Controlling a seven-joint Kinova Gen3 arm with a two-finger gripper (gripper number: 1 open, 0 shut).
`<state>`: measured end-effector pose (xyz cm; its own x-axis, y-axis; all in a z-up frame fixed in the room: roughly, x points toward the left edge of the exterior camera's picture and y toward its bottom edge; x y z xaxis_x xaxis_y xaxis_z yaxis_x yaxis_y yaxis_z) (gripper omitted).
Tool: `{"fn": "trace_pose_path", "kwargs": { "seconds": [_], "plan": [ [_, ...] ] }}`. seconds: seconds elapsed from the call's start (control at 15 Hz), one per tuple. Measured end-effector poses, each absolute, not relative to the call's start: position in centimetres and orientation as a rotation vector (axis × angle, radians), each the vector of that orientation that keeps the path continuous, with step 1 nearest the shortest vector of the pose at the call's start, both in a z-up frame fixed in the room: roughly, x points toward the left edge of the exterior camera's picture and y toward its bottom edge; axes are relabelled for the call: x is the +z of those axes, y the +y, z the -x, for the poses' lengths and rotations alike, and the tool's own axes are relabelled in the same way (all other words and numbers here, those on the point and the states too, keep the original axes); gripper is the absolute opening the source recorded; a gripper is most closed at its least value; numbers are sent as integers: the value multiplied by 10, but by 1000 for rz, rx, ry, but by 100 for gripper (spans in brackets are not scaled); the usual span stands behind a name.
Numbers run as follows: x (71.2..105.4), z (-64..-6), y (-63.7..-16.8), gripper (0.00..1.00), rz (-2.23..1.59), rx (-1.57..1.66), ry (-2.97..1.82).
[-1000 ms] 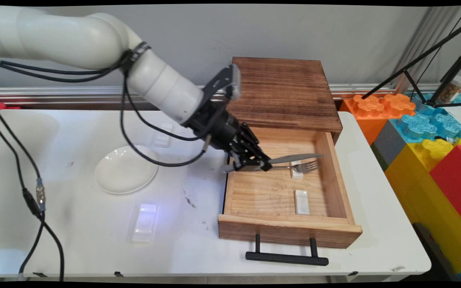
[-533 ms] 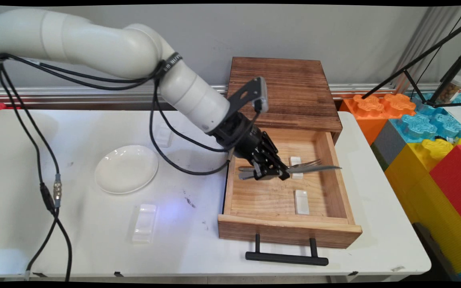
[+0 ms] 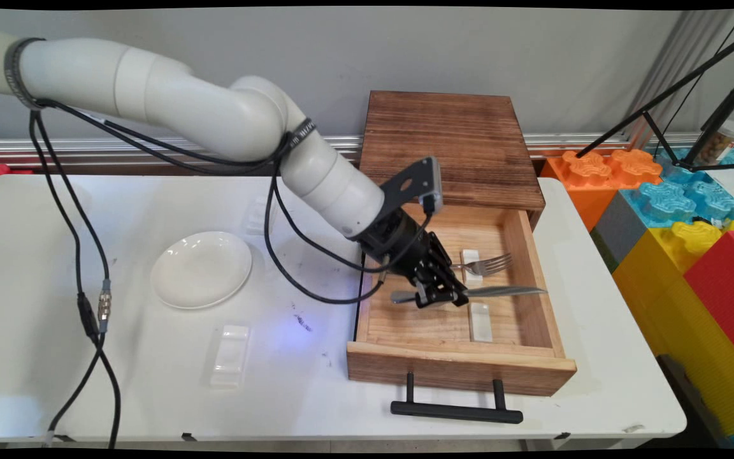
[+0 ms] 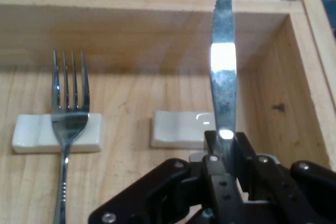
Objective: Place the picked object into the drawer
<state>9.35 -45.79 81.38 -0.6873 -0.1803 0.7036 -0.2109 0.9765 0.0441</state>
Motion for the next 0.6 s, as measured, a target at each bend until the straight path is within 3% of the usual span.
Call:
{"fn": "trace_pose_path", "kwargs": {
  "seconds": [0.6],
  "plan": [
    [777, -88, -460, 0, -261, 88, -2372]
  ]
}}
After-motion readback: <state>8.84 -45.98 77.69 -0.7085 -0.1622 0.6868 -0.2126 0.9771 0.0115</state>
